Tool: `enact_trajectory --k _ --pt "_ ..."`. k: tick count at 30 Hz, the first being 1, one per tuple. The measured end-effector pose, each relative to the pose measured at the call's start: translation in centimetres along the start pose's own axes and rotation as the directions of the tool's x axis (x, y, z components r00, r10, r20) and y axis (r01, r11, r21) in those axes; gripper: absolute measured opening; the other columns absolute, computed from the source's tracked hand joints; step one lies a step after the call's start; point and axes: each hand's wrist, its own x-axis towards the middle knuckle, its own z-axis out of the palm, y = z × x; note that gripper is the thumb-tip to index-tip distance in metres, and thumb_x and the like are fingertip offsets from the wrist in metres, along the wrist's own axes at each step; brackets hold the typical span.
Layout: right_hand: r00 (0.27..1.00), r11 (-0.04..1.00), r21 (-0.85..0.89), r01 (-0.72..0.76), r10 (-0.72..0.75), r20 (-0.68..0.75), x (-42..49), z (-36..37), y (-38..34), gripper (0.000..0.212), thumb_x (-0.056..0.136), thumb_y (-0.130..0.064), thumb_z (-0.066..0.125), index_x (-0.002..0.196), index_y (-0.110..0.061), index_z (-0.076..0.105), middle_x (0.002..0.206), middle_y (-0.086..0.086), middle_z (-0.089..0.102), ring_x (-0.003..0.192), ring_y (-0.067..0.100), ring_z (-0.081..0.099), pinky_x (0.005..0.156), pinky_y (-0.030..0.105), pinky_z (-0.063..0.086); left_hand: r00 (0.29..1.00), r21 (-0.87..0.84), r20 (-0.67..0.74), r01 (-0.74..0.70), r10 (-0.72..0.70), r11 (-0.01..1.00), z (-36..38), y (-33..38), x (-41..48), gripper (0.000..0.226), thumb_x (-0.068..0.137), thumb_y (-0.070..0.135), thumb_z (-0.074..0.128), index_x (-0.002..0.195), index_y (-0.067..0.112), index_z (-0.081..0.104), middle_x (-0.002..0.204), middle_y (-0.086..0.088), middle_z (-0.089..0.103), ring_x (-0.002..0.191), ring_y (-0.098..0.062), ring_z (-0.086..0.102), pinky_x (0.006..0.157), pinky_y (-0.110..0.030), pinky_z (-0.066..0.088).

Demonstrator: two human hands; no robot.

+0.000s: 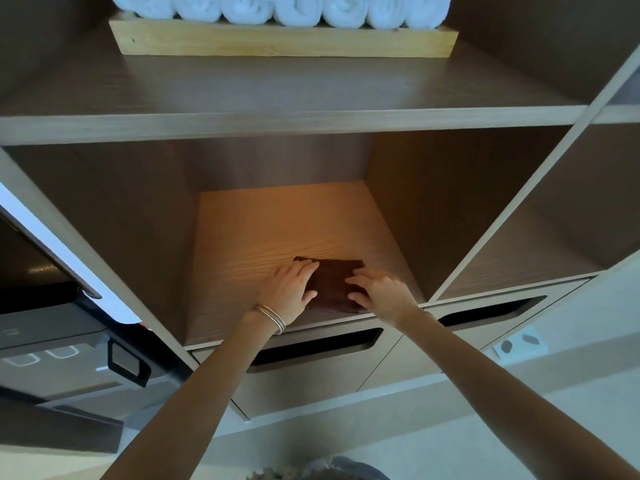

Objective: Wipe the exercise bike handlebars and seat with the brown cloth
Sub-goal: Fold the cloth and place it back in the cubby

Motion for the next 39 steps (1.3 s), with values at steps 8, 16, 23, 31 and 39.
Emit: enact_trajectory --k 8,16,23,31,39 --pt "0.999 0.998 -0.041 -0.043 0.043 0.01 0.1 0.8 0.3 0.044 0.093 -0.034 0.052 0.136 -0.03 0.043 0.148 -0.002 0.039 0.144 0.023 0.018 0.117 0.047 0.005 0.98 0.106 0.191 0.025 -0.045 0.994 0.3 -0.4 -0.1 0.059 0.096 0.046 0.038 0.147 0.029 0.016 0.159 0.007 0.011 0.146 -0.014 0.007 0.115 -0.056 -0.001" --pt "0.993 0.995 0.05 0.081 -0.077 -0.091 -2.5 0.8 -1.1 0.034 0.094 -0.021 0.054 0.128 -0.019 0.055 0.143 -0.001 0.046 0.136 0.011 0.035 0.102 0.035 0.045 0.993 0.081 -0.008 -0.114 0.115 0.99 0.4 -0.4 -3.6 0.044 0.097 0.028 0.043 0.141 0.026 0.037 0.152 0.003 0.033 0.14 -0.015 0.03 0.118 -0.041 0.012" --pt "0.998 0.999 -0.043 0.004 -0.007 -0.066 -2.6 2.0 -0.7 0.034 0.099 -0.019 0.041 0.131 -0.02 0.052 0.149 -0.001 0.037 0.14 0.011 0.029 0.105 0.034 0.042 0.994 0.073 0.044 -0.107 0.104 0.992 1.2 0.8 -2.6 0.047 0.1 0.034 0.031 0.145 0.021 0.029 0.157 -0.003 0.022 0.144 -0.019 0.019 0.119 -0.039 0.013" --pt "0.988 0.988 -0.048 -0.145 0.142 -0.062 0.0 1.5 1.3 0.031 0.098 -0.02 0.04 0.127 -0.01 0.049 0.149 0.006 0.038 0.143 0.019 0.02 0.103 0.042 0.042 0.991 0.164 0.111 -0.093 0.075 0.982 2.6 2.8 0.8 0.076 0.089 0.062 0.036 0.149 0.025 0.008 0.16 -0.003 0.004 0.146 -0.019 0.004 0.117 -0.048 0.008" --pt "0.984 0.977 -0.124 -0.171 0.175 0.021 3.6 0.7 3.0 0.039 0.1 -0.027 0.034 0.136 -0.012 0.036 0.155 0.009 0.021 0.146 0.023 0.006 0.113 0.042 0.026 0.977 0.139 0.21 -0.056 0.026 0.989 2.0 2.9 5.2 0.078 0.088 0.065 0.032 0.149 0.026 0.002 0.16 -0.001 -0.005 0.146 -0.019 -0.002 0.116 -0.05 0.006"
